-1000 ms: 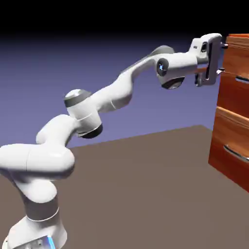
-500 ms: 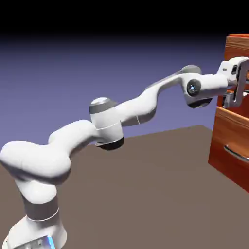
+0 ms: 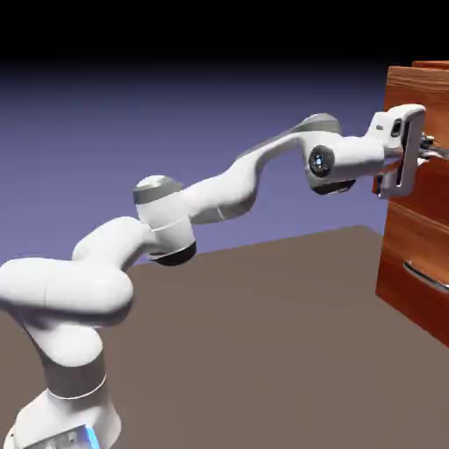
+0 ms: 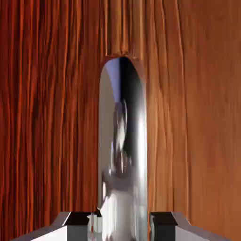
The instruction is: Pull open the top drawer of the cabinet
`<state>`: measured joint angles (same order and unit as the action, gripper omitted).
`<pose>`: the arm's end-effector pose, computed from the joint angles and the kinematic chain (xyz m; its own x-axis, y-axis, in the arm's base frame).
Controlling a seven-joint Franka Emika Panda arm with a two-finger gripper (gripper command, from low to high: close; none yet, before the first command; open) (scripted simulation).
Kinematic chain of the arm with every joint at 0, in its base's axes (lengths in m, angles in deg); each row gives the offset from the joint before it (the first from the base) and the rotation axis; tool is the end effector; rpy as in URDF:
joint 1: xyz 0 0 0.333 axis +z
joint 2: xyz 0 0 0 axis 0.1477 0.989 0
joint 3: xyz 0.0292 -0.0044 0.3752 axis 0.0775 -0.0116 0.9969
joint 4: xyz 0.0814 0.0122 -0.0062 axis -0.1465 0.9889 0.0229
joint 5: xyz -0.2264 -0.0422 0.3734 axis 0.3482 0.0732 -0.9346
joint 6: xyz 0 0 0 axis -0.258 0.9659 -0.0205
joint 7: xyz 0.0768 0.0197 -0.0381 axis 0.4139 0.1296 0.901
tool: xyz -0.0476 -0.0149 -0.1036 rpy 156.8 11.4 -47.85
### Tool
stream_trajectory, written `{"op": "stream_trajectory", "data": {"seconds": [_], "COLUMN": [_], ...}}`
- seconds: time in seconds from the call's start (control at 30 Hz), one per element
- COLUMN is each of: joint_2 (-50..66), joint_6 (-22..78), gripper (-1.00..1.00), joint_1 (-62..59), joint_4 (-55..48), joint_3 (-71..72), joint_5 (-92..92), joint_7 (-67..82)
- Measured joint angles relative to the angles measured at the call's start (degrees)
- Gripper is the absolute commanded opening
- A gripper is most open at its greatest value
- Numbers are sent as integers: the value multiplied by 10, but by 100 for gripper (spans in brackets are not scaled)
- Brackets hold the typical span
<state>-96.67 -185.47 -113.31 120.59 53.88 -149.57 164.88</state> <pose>0.7551 0.0254 0.5317 0.0005 0.7069 0.7074 0.0014 -0.7074 0.7069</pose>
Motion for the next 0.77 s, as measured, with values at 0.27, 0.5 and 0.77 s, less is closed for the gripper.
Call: {"op": "stream_trajectory", "data": {"seconds": [0.27,0.5,0.77], "joint_2": [-14,-28,-45], "joint_6": [62,111,144], "gripper": [-100,-100,100], "joint_1": [104,200,286], "joint_4": [166,311,430], "joint_3": [-9,-23,-44], "joint_5": [6,24,50], "joint_7": [26,43,53]}}
